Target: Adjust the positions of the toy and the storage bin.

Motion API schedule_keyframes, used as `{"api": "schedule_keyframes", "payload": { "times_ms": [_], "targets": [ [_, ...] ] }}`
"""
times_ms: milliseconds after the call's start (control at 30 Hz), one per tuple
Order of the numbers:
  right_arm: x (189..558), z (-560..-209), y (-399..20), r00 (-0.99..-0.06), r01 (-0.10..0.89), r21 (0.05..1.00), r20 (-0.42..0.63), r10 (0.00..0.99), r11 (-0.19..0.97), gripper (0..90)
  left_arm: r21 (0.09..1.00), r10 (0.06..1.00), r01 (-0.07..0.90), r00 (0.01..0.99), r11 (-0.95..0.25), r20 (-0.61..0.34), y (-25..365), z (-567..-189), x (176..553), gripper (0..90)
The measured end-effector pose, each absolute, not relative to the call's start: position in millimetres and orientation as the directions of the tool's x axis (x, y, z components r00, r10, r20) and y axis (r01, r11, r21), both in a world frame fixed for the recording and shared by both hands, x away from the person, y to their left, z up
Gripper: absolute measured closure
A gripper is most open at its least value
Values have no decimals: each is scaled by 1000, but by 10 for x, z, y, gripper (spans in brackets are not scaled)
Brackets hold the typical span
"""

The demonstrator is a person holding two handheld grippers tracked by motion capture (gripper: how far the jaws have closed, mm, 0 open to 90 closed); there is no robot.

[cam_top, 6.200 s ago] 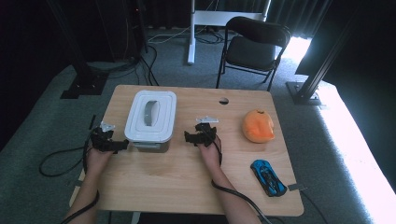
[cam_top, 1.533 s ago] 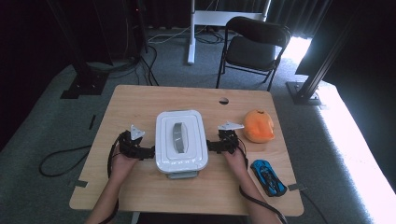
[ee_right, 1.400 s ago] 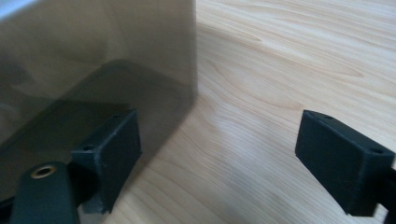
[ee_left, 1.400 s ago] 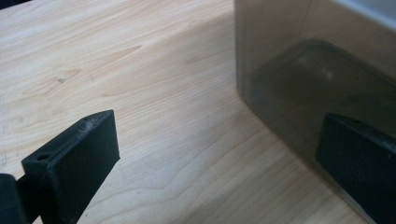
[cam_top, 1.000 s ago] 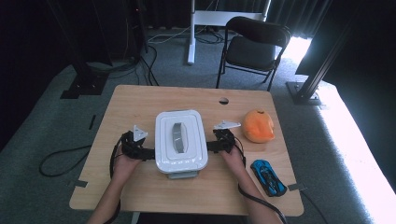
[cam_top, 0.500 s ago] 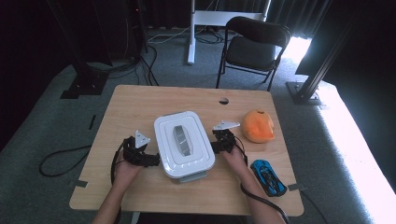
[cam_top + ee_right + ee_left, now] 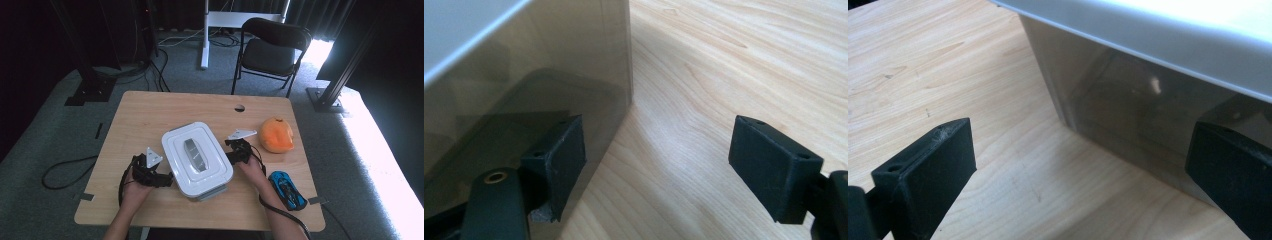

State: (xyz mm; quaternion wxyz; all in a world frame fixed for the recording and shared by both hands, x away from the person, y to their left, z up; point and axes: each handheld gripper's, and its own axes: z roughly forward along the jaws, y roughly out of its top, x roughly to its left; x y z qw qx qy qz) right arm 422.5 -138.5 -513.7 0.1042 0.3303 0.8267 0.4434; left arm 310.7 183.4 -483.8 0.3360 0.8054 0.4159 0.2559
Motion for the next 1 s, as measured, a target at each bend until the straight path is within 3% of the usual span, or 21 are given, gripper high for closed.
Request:
{"api": "schedule_keyframes", "payload": {
  "times_ms": [367, 500, 567, 1000],
  "targets": [
    [4299, -5140, -1350, -767, 468, 793, 145, 625, 391, 217, 757, 833, 489, 538, -434, 130, 1824, -4861, 3021, 2],
    [4299, -5183, -1415, -747, 490, 789, 161, 645, 371, 179, 760, 824, 488, 557, -429, 108, 1825, -4904, 3036, 2],
    [4252, -5198, -1487, -729, 486, 778, 111, 675, 398, 170, 745, 812, 496, 575, -446, 103, 1855, -4988, 3056, 2],
    [3881, -5120, -1750, -701, 491, 786, 101, 706, 376, 130, 717, 837, 569, 546, -402, 36, 2203, -5281, 3078, 2]
  ]
}}
